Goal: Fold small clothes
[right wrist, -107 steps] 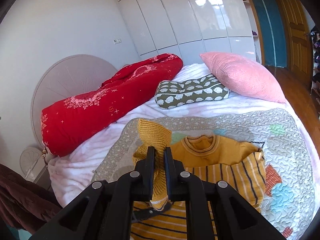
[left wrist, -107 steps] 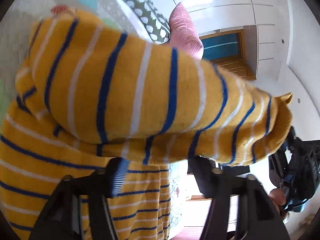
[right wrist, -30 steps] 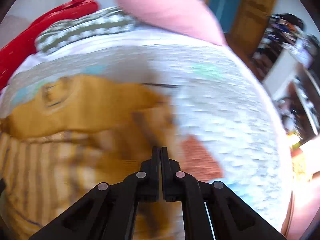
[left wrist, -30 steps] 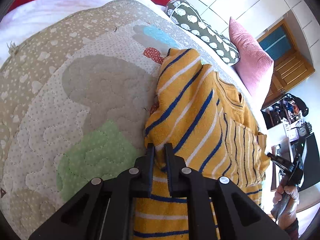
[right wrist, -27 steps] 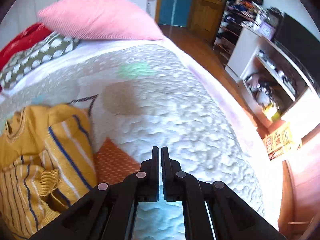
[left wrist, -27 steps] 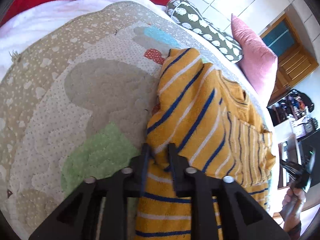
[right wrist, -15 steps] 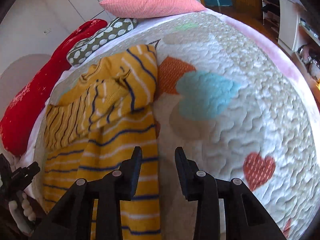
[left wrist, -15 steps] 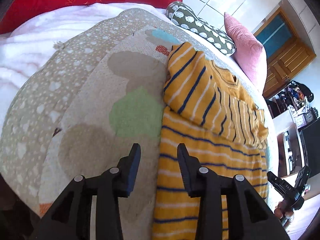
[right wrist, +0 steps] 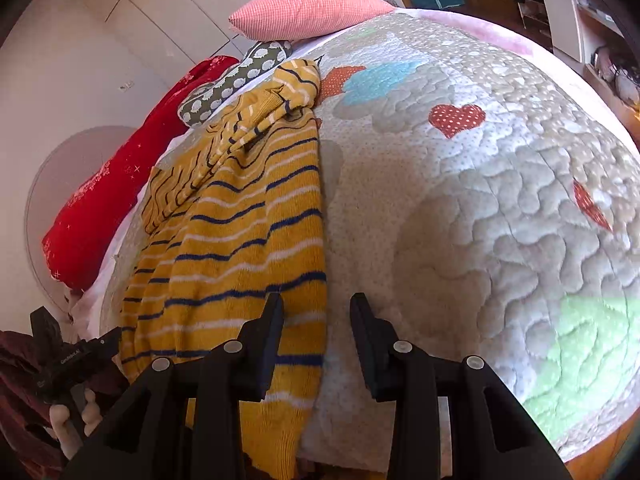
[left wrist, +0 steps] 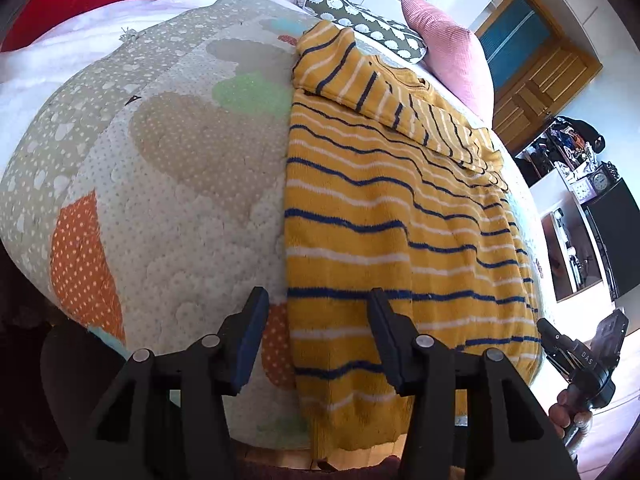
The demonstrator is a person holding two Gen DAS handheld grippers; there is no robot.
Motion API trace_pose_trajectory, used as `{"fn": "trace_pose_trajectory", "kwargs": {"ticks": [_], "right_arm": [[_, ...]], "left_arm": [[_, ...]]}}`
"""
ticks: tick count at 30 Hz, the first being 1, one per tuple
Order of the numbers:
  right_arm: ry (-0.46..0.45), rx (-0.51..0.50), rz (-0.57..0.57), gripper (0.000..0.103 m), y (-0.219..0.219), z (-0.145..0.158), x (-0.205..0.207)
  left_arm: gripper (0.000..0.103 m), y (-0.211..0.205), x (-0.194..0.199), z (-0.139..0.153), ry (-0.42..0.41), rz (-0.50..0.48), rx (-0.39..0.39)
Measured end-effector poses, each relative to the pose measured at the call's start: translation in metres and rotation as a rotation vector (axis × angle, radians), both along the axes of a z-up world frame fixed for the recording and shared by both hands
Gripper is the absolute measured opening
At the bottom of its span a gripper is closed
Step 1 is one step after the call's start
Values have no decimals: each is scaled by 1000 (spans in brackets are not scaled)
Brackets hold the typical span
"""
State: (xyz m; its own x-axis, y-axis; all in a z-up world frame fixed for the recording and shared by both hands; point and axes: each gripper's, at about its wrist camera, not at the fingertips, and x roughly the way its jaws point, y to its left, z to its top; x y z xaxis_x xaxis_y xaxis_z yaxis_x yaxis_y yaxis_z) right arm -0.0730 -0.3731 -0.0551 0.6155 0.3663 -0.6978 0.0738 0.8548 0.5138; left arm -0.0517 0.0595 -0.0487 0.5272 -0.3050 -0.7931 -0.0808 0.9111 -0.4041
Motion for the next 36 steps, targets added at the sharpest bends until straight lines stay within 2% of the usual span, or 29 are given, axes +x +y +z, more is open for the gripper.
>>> {"fn": "trace_pose_trajectory", "kwargs": {"ticks": [6, 9, 11, 15, 17, 19, 21, 22, 23, 27, 29, 30, 34, 36], "right_arm": [[-7, 1, -11, 38, 7, -3, -23], [-14, -9, -18, 38, 12, -3, -32], [-15, 2, -19, 38, 13, -4, -39], [-12, 37, -11, 38, 13, -8, -45], [-6, 77, -4, 38, 12, -10, -45], [-7, 132, 13, 38, 12, -12, -43], [-3, 159, 36, 38, 15, -15, -38], [-7, 168, 43, 38, 17, -16, -36], [-12, 175, 49, 40, 19, -16, -33], [-13, 197, 88, 40, 30, -13, -26], [-10, 170, 100, 40, 36, -12, -23], [-6, 166, 102, 40, 38, -12, -22], [5, 185, 98, 40, 36, -14, -19], [4, 194, 91, 40, 35, -15, -20]], "left_arm": [[54, -9, -21, -4, 6, -14, 25], [63, -15, -29, -7, 7, -26, 12], [71, -18, -35, -10, 3, -48, -28], [72, -23, -38, -25, 30, -110, -153], [72, -23, -35, -29, 41, -121, -197], [72, -20, -32, -30, 48, -130, -273], [44, -17, -30, -31, 64, -152, -356], [19, -18, -29, -32, 77, -163, -370], [14, -20, -28, -33, 86, -171, -387], [17, -24, -29, -32, 74, -169, -373], [44, -25, -25, -34, 89, -150, -385], [47, -27, -22, -37, 101, -144, -414], [46, -32, -17, -35, 110, -148, -391], [33, -33, -20, -32, 101, -161, -369]]}}
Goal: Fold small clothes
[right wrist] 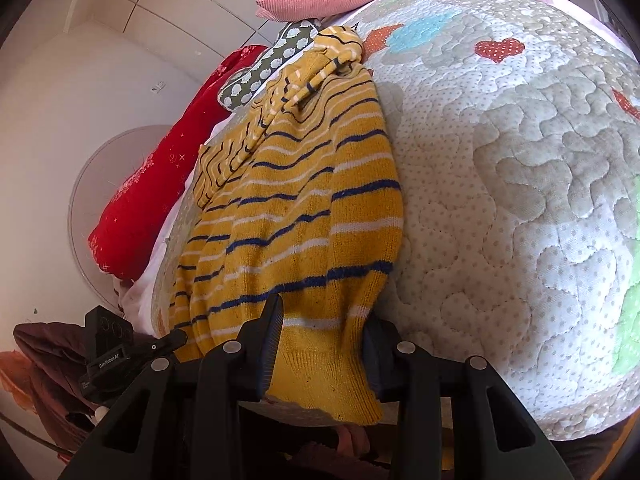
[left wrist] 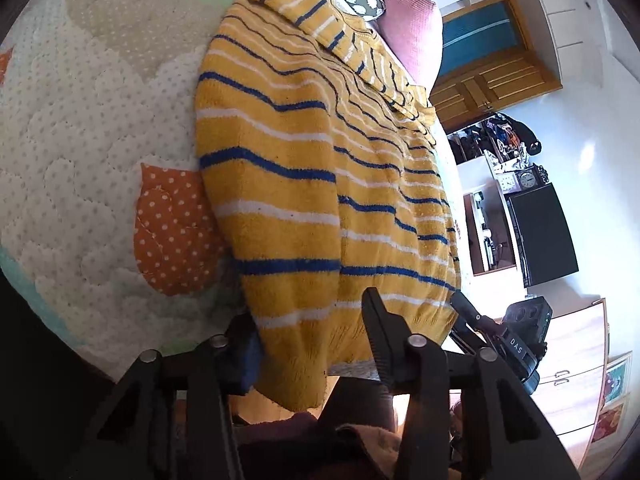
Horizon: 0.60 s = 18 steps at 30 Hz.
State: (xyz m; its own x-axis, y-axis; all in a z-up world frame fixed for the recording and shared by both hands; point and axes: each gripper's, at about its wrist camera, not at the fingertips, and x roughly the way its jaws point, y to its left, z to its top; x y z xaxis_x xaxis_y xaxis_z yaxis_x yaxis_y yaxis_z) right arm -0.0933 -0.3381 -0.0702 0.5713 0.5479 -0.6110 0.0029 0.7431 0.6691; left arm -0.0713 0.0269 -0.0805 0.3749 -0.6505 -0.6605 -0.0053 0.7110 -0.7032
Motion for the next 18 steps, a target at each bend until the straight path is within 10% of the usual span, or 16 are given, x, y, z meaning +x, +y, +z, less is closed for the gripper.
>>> {"fn": "trace_pose_trajectory", "kwargs": {"ticks": [1, 7, 15, 18], "right_arm": [[-3, 2, -4, 40, -1, -1, -1], [-26, -1, -24, 40, 1, -3, -4], [-46, -7, -33, 42, 2, -4, -3], [-54, -71, -33, 42, 11, 1, 0]], "left_arm": [[18, 1, -1, 1, -1, -7, 12], [16, 8, -5, 2, -15, -5, 0], [38, 3, 0, -12, 49, 17, 15], [9, -2, -2, -8, 43, 17, 106]]}}
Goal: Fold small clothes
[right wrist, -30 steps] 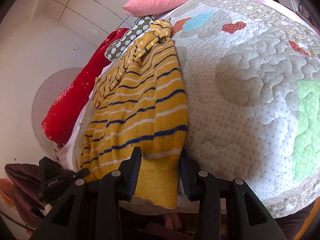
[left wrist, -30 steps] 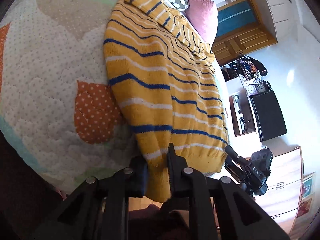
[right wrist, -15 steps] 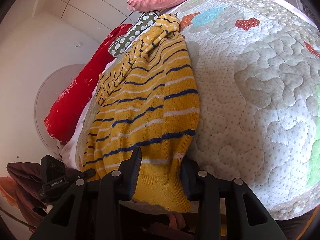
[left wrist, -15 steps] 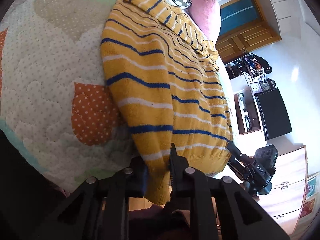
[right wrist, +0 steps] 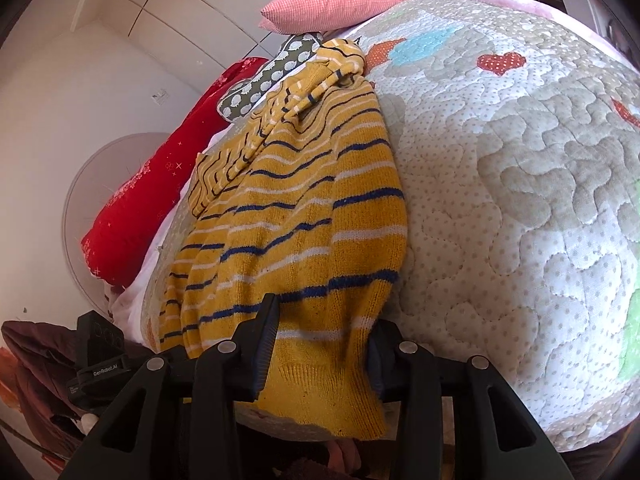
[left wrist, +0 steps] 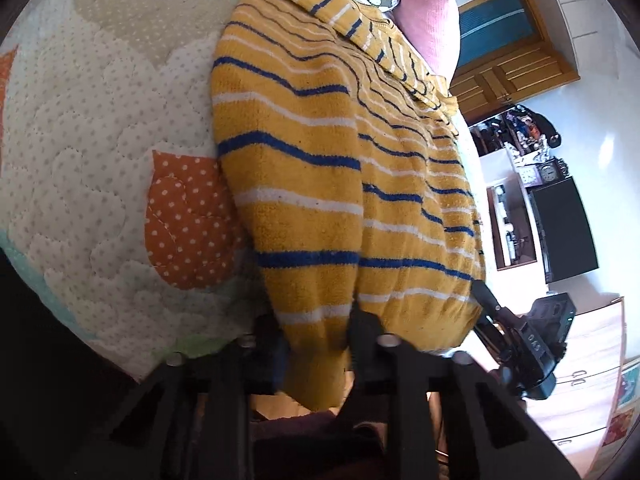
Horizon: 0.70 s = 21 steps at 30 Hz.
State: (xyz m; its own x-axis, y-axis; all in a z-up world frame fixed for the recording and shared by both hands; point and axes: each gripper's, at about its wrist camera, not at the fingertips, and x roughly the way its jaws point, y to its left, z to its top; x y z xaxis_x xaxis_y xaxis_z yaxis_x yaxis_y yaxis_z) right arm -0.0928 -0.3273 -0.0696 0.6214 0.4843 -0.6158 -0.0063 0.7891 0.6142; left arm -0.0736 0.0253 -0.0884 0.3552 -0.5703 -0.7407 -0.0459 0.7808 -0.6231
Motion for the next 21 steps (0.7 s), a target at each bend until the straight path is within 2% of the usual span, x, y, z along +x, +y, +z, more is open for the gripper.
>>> {"fn": "trace_pose_trajectory", "kwargs": {"ticks": [1, 2, 3, 4, 7, 12, 21], "right_arm": [[5, -26, 2, 42, 3, 2, 1], [18, -56, 1, 35, 6, 4, 2], [37, -87, 1, 15, 8, 6, 4], [59, -90, 14, 10, 8, 6, 6], [79, -18, 13, 10, 0, 7, 5], [82, 11, 52, 9, -3, 13, -8], [109, 7, 133, 8, -2, 12, -48]], "left_arm": [[9, 2, -1, 1, 0, 8, 6], [9, 5, -2, 3, 3, 23, -5], [9, 8, -4, 6, 3, 36, -3], [9, 10, -6, 9, -3, 44, 3], [9, 17, -15, 24, -31, 57, -2], [8, 27, -33, 45, -80, 61, 1], [8, 30, -52, 47, -72, 70, -11]]}}
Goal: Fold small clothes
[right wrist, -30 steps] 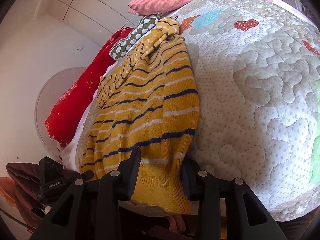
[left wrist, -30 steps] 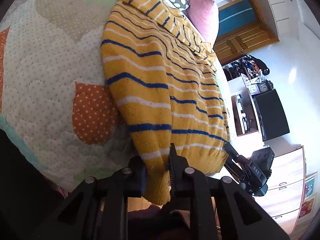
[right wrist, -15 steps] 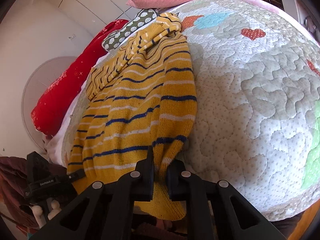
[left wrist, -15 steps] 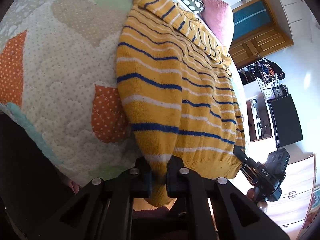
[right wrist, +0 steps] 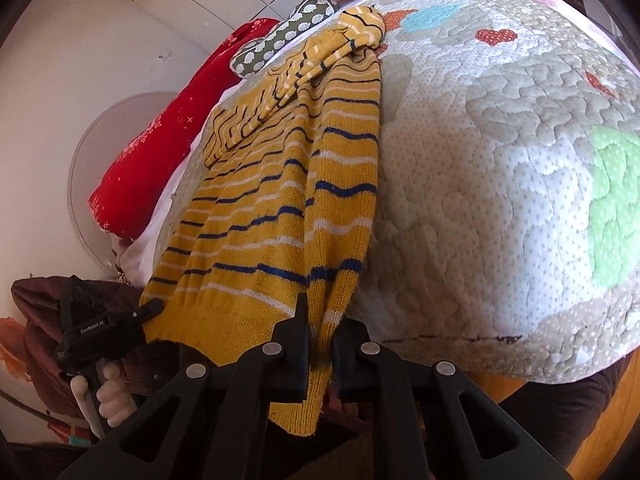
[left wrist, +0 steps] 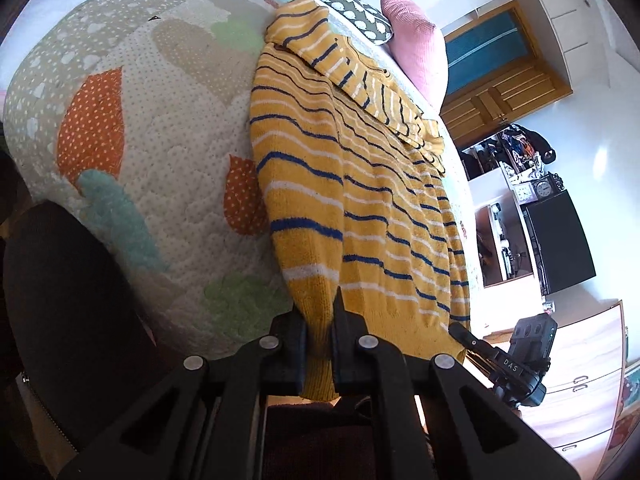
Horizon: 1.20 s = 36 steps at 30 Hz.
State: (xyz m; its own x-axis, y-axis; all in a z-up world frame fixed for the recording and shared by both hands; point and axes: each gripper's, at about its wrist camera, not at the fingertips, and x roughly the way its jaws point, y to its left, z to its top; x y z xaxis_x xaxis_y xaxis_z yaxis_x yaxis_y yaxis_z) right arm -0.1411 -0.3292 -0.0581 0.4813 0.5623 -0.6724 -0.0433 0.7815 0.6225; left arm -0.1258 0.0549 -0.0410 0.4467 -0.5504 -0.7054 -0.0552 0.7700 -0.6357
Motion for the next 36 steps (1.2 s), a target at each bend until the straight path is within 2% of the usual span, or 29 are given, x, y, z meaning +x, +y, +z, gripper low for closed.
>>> {"fn": "trace_pose_trajectory", "kwargs": {"ticks": [6, 8, 9, 10, 11, 13, 15, 19, 21, 24, 28, 29, 30, 31, 32, 35, 36], "right_arm": [[32, 12, -32, 9, -13, -13, -7], [42, -8, -32, 9, -11, -15, -3], [42, -25, -28, 9, -8, -16, -1], [42, -43, -24, 9, -6, -16, 0], [41, -61, -20, 9, -4, -17, 0], [40, -90, -15, 9, 0, -18, 2], [41, -119, -17, 12, 3, -19, 5], [46, -161, -17, 15, 8, -21, 11], [43, -200, -11, 29, 11, -22, 13], [36, -234, 0, 40, 16, -25, 17], [43, -239, 14, 46, 21, -31, 20], [39, -242, 11, 46, 21, -32, 20], [35, -241, 9, 46, 21, -33, 20], [33, -237, 8, 46, 21, -34, 20], [32, -236, 10, 44, 21, -34, 20], [43, -218, 28, 11, 18, -36, 21], [41, -208, 30, 11, 17, -36, 20]], "left_arm": [[10, 6, 9, -3, 21, 7, 2], [10, 12, 9, -2, 15, 31, 44], [11, 14, 10, -1, 9, 48, 90], [17, 15, 9, 0, 5, 60, 135], [30, 14, 11, 0, 4, 64, 187], [46, 8, 15, -1, 8, 52, 290], [48, 0, 22, -6, 6, 30, 358], [53, -12, 39, -21, 23, -37, 377], [53, -18, 43, -29, 35, -63, 380], [53, -31, 43, -39, 59, -102, 359], [53, -41, 43, -48, 82, -146, 332], [47, -43, 42, -49, 84, -152, 337], [36, -43, 40, -50, 80, -152, 346], [11, -45, 38, -48, 77, -153, 359], [9, -45, 37, -46, 72, -153, 359], [9, -48, 29, -36, 36, -136, 392], [9, -50, 25, -31, 17, -131, 417]]}}
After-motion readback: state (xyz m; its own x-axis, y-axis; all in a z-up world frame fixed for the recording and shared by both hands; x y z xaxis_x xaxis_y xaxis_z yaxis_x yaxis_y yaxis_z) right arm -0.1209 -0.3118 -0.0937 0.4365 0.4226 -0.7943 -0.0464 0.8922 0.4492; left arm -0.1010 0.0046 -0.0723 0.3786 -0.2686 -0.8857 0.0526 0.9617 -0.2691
